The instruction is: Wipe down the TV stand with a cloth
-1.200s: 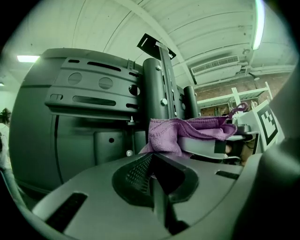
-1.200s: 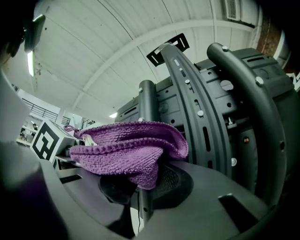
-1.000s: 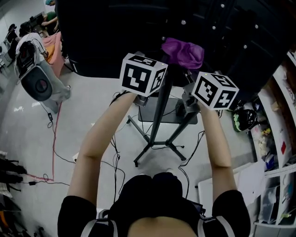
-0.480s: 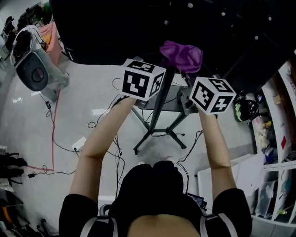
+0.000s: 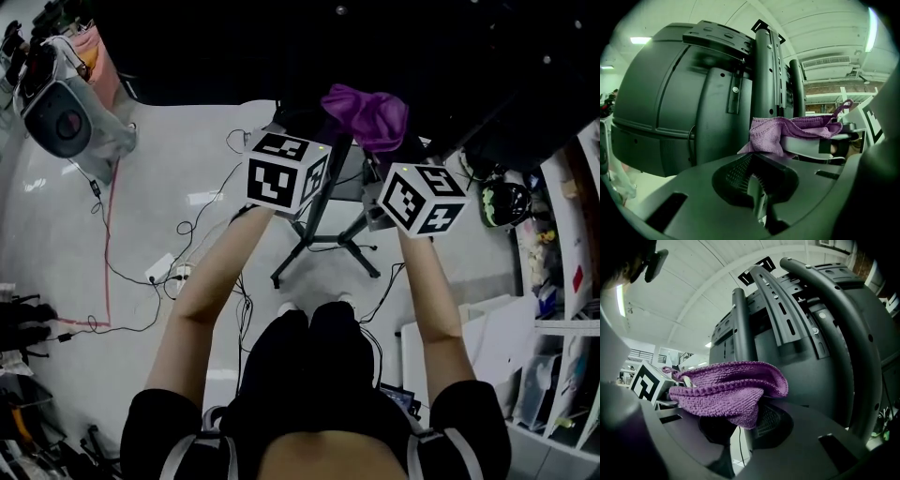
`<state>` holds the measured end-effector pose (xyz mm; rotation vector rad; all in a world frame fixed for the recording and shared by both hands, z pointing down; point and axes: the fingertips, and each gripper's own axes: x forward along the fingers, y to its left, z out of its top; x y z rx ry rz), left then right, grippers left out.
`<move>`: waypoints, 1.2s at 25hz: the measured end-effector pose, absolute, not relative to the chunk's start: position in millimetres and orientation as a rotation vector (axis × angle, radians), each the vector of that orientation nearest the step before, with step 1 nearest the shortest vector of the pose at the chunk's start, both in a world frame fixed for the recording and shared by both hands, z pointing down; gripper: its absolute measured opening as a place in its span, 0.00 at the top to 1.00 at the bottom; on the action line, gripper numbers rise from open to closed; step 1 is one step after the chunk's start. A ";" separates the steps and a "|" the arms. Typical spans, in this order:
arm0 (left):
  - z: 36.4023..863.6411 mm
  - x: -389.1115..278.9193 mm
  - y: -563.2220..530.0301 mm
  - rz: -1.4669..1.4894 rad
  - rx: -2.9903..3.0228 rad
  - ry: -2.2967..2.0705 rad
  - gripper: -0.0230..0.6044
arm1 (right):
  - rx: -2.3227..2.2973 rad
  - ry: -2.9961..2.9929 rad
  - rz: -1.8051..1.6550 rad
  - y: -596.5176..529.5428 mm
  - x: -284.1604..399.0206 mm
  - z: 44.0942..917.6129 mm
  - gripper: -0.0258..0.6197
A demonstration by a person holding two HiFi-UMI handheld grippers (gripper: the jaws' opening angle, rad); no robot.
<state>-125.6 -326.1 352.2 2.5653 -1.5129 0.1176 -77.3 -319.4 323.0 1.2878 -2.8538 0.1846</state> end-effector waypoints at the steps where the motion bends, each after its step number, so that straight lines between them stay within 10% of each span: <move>1: 358.5 -125.7 -325.5 0.122 2.565 -1.517 0.95 | 1.287 -2.855 0.190 -318.7 -78.1 328.6 0.86; 30: 514.5 -106.3 -313.6 0.108 2.375 -1.589 0.95 | 1.223 -2.813 0.348 -310.6 -56.1 484.3 0.86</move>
